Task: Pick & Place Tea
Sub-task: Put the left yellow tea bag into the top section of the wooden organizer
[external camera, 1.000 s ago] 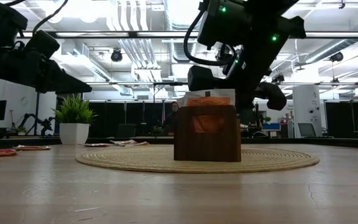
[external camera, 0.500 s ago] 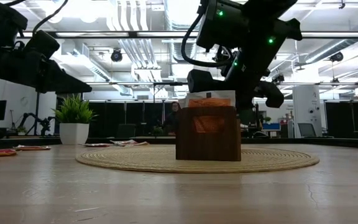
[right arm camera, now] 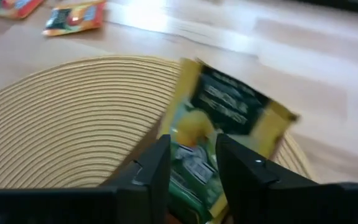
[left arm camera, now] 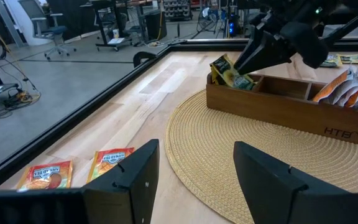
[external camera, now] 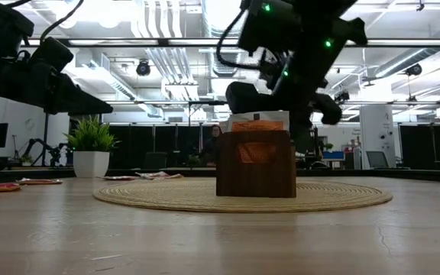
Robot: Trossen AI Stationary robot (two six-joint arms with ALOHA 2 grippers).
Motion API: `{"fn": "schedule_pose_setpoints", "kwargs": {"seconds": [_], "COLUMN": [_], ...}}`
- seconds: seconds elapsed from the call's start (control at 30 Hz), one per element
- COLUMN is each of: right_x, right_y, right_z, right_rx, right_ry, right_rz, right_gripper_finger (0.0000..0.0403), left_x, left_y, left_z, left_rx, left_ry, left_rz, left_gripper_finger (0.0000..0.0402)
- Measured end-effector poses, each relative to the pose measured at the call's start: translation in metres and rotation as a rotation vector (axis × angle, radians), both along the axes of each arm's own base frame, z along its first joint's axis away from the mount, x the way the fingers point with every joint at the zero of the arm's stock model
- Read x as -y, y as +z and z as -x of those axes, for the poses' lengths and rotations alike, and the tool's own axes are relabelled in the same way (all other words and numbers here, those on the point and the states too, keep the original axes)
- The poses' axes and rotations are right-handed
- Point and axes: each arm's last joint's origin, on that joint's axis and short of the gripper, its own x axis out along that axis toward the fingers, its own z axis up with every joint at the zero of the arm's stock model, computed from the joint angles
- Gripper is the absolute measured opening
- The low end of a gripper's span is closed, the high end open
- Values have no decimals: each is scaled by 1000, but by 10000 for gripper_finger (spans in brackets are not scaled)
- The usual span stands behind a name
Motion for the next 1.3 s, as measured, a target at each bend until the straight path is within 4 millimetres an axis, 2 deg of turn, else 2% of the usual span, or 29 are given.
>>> {"fn": "schedule_pose_setpoints", "kwargs": {"seconds": [0.33,0.43,0.53,0.67,0.8,1.03,1.3], "right_x": [-5,-2,1,4,8,18,42], "right_y": [40,49,51,53,61,75,58], "right_z": [-20,-15,-6,7,19,36,48], "right_rx": [-215,-329,-444,-510,-564,-520,-371], "right_ry": [338,395,484,559,628,701,716], "right_rz": [73,90,34,-46,-32,-21,-88], "right_gripper_finger": [139,134,126,116,107,93,91], "left_x": [0,0,0,0,0,0,0], "left_y": [0,0,0,0,0,0,0], "left_z": [0,0,0,0,0,0,0], "left_rx": [0,0,0,0,0,1,1], "left_ry": [1,0,0,0,0,0,0], "left_rz": [0,0,0,0,0,0,0], "left_gripper_finger": [202,202,202,202,202,202,202]}}
